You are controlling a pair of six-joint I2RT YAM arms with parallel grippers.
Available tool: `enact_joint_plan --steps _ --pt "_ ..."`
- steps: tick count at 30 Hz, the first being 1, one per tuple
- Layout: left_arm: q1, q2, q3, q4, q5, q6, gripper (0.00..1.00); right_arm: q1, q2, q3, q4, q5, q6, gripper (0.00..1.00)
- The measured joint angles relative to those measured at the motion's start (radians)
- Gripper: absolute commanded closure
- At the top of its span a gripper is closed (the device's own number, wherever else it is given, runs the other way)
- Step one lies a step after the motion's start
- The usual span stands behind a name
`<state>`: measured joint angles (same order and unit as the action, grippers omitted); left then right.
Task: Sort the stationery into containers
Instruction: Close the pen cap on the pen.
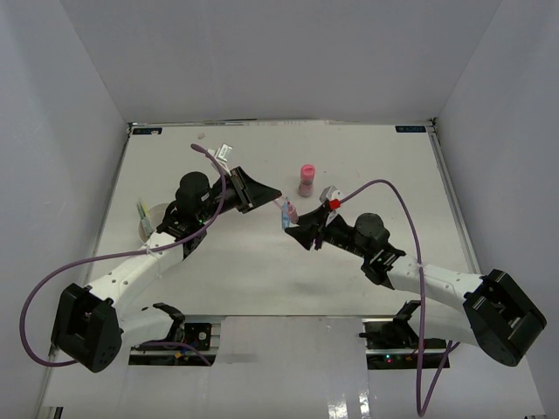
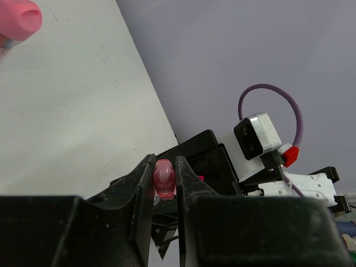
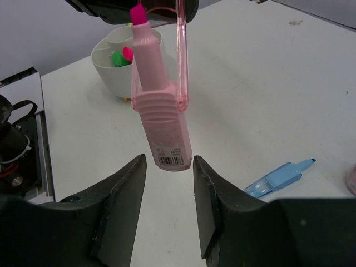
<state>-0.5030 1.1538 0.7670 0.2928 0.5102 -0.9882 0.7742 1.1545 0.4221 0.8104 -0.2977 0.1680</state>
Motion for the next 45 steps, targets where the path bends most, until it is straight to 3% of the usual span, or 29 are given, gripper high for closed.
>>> enact_joint_plan --steps 13,45 --pt "0.0 0.0 -0.002 0.003 0.026 0.0 0.89 0.0 -0.026 0.0 -0.006 0.004 -0.014 0.71" --pt "0.007 0.025 0.013 -0.031 0.033 0.093 0.88 -0.002 -0.119 -0.008 -0.124 0.033 -0.037 0.74"
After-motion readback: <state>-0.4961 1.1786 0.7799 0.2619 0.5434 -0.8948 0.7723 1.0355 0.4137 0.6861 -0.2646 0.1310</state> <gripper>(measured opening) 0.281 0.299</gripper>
